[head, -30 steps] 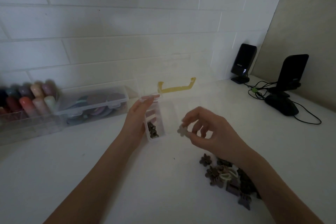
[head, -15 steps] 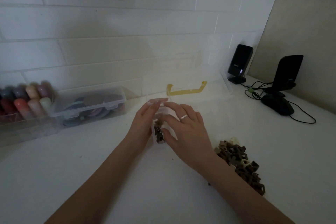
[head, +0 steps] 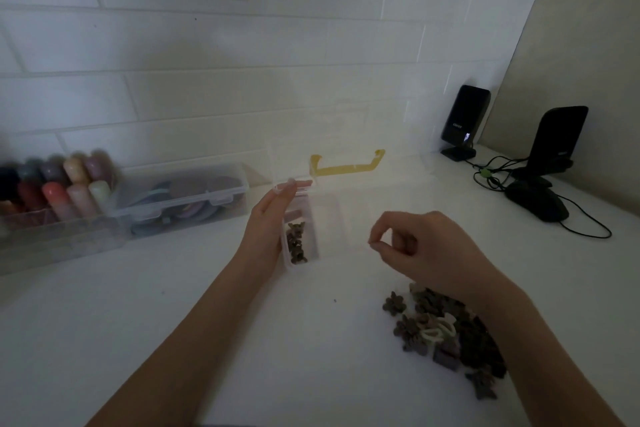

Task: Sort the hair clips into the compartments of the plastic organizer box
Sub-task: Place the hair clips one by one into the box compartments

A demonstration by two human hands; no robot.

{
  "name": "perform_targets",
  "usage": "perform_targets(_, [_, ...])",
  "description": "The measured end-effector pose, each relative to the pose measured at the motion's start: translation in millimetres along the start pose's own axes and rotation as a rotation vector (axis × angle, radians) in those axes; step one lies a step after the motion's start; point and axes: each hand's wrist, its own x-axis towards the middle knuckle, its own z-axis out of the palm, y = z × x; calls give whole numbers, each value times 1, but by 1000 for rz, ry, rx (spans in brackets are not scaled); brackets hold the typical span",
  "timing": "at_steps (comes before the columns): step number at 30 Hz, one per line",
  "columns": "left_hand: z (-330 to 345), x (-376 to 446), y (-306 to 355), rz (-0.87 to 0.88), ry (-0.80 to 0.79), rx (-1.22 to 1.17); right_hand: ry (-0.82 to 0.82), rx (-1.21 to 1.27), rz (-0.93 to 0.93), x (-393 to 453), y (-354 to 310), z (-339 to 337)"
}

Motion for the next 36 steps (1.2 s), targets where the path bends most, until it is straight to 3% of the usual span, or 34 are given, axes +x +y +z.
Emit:
perform_targets(5, [-2, 4, 0, 16, 39, -10, -143, -201, 154, -5, 23, -14])
perform_targets(17, [1, 4, 1, -9, 75, -35, -406, -161, 456, -10, 40, -18])
perform_targets(24, [0, 3, 1, -7, 80, -40, -371, 69, 327, -9, 35, -13])
perform_targets(29, [2, 3, 2, -10, 82, -43, -313, 398, 207, -6, 25, -10])
perform_targets(36, [1, 0, 4, -21, 77, -34, -209, 885, 228, 0, 9, 1])
